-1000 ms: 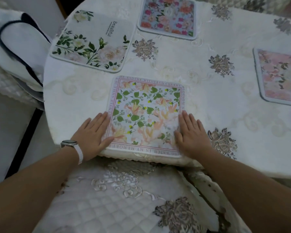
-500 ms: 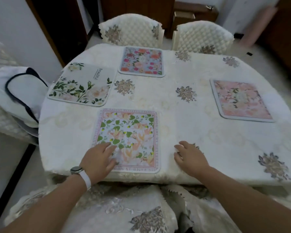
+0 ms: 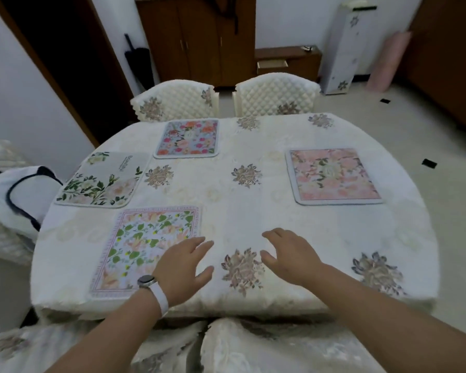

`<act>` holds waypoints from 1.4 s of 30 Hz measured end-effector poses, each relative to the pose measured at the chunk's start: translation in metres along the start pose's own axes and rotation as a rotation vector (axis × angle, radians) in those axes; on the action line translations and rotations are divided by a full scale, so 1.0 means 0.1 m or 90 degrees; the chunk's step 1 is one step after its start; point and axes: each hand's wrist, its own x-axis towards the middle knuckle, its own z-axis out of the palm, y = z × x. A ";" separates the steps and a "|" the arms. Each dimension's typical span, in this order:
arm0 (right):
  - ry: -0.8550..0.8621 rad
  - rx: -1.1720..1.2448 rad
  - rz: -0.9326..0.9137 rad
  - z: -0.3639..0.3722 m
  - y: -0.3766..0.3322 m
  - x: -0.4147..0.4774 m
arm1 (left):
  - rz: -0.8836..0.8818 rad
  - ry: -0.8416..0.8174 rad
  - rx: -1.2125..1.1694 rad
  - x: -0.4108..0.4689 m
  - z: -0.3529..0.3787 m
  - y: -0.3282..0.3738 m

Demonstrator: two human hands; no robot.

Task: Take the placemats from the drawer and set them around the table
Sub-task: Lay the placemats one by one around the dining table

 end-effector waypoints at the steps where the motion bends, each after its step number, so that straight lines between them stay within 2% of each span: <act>1: 0.005 0.001 -0.012 -0.09 0.12 -0.04 | 0.004 0.005 0.007 0.09 -0.01 0.17; 5: 0.012 -0.014 -0.052 -0.38 0.62 -0.27 | 0.010 0.013 0.011 0.39 0.06 0.80; 10: 0.003 -0.046 -0.047 -0.57 1.10 -0.62 | 0.027 0.028 -0.018 0.59 0.13 1.44; 16: 0.030 -0.071 -0.018 -0.75 1.44 -0.84 | 0.050 0.023 -0.016 0.80 0.18 1.70; 23: 0.018 -0.058 0.087 -0.86 1.48 -1.14 | 0.097 0.033 -0.064 1.03 0.29 1.84; 32: 0.026 -0.081 0.166 -0.98 1.73 -1.51 | 0.174 0.003 -0.076 1.30 0.37 2.21; 38: 0.038 -0.075 0.193 -1.08 2.35 -1.66 | 0.189 -0.004 -0.061 1.61 0.45 2.75; 42: 0.050 -0.028 0.211 -1.16 2.94 -1.88 | 0.196 -0.021 -0.046 1.87 0.61 3.39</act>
